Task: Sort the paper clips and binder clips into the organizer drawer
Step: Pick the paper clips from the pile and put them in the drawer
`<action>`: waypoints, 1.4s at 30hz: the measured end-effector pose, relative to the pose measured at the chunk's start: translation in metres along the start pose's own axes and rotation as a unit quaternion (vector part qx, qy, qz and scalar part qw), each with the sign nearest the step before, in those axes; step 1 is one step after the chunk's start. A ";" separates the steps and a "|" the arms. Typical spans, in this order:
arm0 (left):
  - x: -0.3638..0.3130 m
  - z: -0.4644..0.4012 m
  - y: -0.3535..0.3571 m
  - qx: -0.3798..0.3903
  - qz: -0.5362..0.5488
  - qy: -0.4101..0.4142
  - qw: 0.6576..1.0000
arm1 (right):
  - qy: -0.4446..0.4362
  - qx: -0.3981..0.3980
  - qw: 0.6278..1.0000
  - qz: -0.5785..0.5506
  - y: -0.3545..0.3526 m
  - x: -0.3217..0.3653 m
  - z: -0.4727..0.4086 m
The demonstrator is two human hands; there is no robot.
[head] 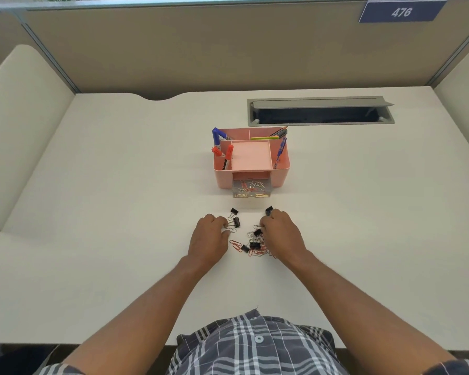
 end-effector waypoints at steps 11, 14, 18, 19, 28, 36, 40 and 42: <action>-0.003 -0.003 0.004 0.001 -0.024 0.025 0.999 | -0.003 0.019 1.000 -0.004 0.001 0.005 -0.006; 0.001 0.001 0.003 -0.013 -0.004 0.006 1.000 | -0.007 0.006 1.000 -0.020 -0.003 0.005 -0.003; 0.005 0.001 0.002 -0.013 0.003 -0.017 1.000 | 0.003 -0.016 0.999 -0.050 -0.010 0.000 0.000; 0.005 0.000 0.002 -0.006 0.003 -0.021 1.000 | 0.007 -0.019 0.998 -0.059 -0.012 -0.001 0.000; 0.004 -0.005 0.001 0.042 0.011 -0.047 0.998 | 0.013 -0.045 0.989 -0.142 -0.023 -0.004 0.001; -0.021 -0.005 -0.041 -0.081 0.192 0.026 0.978 | -0.050 -0.157 0.962 -0.218 -0.072 0.003 -0.008; -0.054 -0.031 -0.073 -0.144 0.192 0.074 0.968 | -0.063 -0.211 0.954 -0.205 -0.102 0.011 -0.027; -0.068 -0.044 -0.077 -0.138 0.175 0.097 0.970 | -0.062 -0.207 0.960 -0.179 -0.107 0.016 -0.037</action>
Point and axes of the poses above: each hand's wrist, its own z-axis away from the middle knuckle, its own y-axis out of the palm, x = y × z, the point moved 8 cm from there along -z, towards the middle knuckle, and after that the axes turned 3 degrees about -z, right-handed, at the moved point
